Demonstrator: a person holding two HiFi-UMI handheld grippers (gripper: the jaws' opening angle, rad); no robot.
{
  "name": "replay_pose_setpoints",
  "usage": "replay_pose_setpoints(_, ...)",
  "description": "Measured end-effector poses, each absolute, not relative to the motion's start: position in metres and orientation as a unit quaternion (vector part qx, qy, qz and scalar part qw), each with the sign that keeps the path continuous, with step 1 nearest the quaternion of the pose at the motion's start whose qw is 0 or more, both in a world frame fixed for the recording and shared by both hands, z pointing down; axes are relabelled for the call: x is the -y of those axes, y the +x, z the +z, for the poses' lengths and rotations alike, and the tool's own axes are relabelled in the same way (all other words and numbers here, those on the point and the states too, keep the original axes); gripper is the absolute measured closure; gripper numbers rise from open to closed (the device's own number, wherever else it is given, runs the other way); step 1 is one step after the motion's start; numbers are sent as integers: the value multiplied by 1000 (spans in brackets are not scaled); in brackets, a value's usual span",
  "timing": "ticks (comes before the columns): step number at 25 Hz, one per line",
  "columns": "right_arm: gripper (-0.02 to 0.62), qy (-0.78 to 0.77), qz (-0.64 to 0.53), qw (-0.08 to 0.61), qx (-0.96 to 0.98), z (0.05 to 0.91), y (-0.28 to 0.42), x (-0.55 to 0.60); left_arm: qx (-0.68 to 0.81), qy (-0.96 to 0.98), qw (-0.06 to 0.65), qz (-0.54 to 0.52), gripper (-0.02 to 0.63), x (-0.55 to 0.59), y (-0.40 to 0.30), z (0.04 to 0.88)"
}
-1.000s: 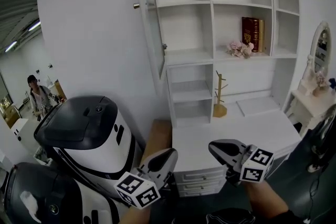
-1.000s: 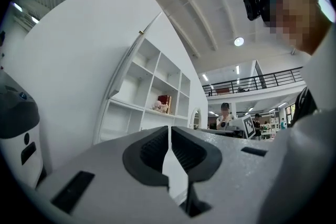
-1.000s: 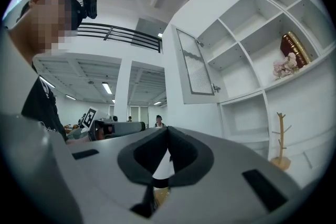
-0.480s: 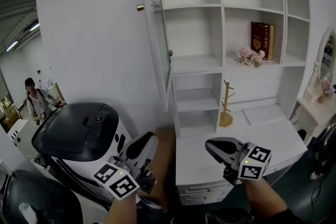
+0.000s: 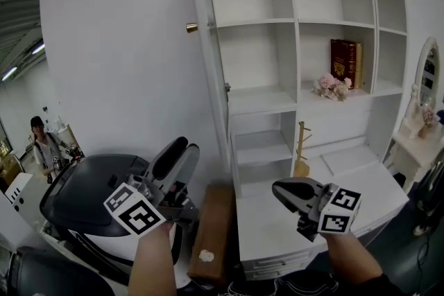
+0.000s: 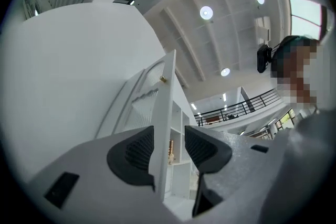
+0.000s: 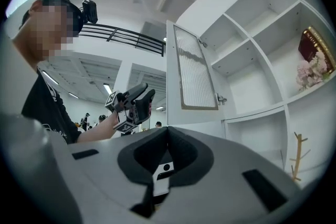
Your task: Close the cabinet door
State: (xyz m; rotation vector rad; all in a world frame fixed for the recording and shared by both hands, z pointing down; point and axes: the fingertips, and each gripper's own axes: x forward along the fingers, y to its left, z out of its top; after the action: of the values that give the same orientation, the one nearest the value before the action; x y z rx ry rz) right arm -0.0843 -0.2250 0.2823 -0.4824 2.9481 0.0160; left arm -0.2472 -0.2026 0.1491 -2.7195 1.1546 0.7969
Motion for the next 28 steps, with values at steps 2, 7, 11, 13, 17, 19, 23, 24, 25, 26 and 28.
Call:
replay_pose_setpoints(2, 591, -164, 10, 75, -984, 279, -88, 226, -360, -893, 50, 267, 423, 207, -250, 128)
replay_pose_setpoints(7, 591, -178, 34, 51, -982, 273, -90, 228, -339, -895, 70, 280, 411, 218, -257, 82)
replay_pose_setpoints(11, 591, -181, 42, 44, -982, 269, -92, 234, -317, -899, 55, 296, 411, 237, -262, 53)
replay_pose_setpoints(13, 591, -174, 39, 41, -983, 273, -96, 235, -289, -904, 34, 313, 411, 243, -264, 42)
replay_pose_setpoints(17, 591, -160, 41, 34, -986, 267, -101, 236, -245, -904, 14, 350, 412, 261, -267, 7)
replay_pose_setpoints(19, 591, -162, 42, 29, -985, 256, -101, 243, -231, -903, 4, 361, 413, 277, -264, -17)
replay_pose_setpoints(23, 591, -165, 48, 32, -985, 259, -97, 244, -186, -907, 2, 379, 413, 278, -255, -37)
replay_pose_setpoints(24, 591, -167, 50, 33, -984, 263, -96, 242, -177, -908, 7, 379, 413, 274, -253, -38)
replay_pose_setpoints(25, 591, -168, 51, 33, -984, 267, -97, 240, -173, -910, 14, 377, 413, 271, -251, -38)
replay_pose_setpoints(26, 591, -169, 52, 34, -984, 270, -97, 239, -173, -911, 21, 373, 413, 268, -249, -39)
replay_pose_setpoints(28, 591, -171, 56, 36, -983, 275, -100, 238, -179, -915, 32, 361, 413, 267, -247, -41)
